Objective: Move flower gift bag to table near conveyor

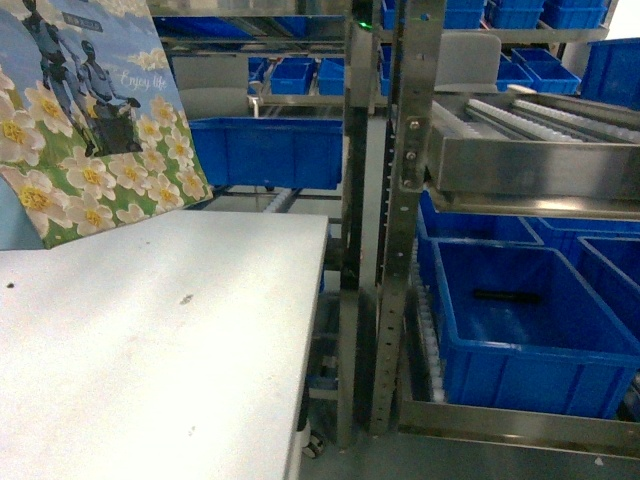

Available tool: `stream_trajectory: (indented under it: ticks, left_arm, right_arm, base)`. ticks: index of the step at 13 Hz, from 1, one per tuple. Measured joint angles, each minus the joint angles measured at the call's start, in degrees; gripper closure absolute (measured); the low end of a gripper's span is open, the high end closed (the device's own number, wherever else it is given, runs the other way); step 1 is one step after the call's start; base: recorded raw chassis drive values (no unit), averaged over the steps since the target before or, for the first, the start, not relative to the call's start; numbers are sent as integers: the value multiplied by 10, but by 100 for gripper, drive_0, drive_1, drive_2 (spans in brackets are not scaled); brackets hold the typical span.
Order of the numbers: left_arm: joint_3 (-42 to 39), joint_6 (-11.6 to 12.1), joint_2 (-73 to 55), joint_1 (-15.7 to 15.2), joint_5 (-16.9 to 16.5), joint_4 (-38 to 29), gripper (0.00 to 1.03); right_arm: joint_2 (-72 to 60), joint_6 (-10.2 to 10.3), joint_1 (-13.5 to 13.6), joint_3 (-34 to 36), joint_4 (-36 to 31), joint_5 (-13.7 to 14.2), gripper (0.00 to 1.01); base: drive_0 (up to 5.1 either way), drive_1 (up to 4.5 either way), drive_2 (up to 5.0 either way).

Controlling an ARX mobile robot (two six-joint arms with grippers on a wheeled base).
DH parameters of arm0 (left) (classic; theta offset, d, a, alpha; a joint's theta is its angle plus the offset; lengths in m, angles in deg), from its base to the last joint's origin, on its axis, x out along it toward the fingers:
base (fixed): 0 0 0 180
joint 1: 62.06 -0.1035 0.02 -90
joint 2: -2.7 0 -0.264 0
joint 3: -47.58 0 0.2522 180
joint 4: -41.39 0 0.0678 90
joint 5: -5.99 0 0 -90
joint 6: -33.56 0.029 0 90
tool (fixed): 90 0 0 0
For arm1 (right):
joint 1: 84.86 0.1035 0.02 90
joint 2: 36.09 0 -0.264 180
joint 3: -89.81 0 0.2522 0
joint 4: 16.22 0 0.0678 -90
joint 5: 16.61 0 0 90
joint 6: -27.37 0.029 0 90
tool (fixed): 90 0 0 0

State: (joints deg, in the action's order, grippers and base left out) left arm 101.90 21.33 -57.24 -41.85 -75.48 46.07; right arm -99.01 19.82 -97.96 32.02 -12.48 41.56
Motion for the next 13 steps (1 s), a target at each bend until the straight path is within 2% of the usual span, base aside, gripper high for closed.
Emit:
stream_trajectory:
  ticks: [13]
  left_arm:
    - [0, 0, 0, 0, 0, 0, 101]
  right_arm:
    - [-1, 0, 0, 0, -3, 0, 99]
  base:
    - [-498, 248, 248]
